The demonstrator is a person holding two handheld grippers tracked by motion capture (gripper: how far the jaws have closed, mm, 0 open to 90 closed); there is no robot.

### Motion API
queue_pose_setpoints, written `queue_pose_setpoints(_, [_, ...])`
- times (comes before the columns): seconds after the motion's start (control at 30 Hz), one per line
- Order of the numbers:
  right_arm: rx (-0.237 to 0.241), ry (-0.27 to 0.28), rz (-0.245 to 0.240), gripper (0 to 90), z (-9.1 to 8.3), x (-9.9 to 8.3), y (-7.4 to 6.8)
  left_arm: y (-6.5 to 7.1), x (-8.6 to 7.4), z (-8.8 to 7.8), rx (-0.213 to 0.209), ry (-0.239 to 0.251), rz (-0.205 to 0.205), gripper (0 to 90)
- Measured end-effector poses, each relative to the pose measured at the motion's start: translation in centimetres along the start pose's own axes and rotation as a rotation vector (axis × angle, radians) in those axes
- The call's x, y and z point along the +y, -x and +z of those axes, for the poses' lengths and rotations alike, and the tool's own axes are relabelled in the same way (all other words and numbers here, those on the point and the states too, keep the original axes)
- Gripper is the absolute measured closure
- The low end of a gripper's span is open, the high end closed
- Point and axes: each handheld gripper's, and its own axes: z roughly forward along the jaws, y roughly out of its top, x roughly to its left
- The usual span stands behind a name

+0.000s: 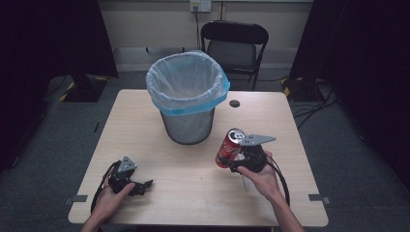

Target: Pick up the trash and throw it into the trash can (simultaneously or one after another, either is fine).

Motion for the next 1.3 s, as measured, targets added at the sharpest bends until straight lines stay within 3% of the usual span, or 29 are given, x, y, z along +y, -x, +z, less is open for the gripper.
queue_pose_setpoints(0.27, [0.033, 0.041, 0.010, 34.6, -0.9, 1.6, -0.3, 0.0, 0.0, 0.0, 0.000, 0.000, 0.000, 2.4])
queue_pose_setpoints(0.43, [0.050, 0.101, -0.013, 34.7, -2.0, 2.8, -0.6, 0.0, 0.0, 0.0, 0.000, 0.000, 0.000, 2.4])
queue_pose_setpoints(0.6, [0.068, 0.118, -0.013, 34.7, -2.3, 3.5, -0.7, 0.0, 0.0, 0.0, 0.000, 0.000, 0.000, 2.4])
queue_pose_setpoints(0.73, [0.081, 0.161, -0.023, 34.8, -3.1, 4.6, -0.9, 0.0, 0.0, 0.0, 0.000, 0.000, 0.000, 2.4])
queue_pose_setpoints(1.3, [0.148, 0.238, -0.062, 34.9, -4.8, 8.6, -2.0, 0.0, 0.0, 0.0, 0.000, -0.001, 0.001, 2.4])
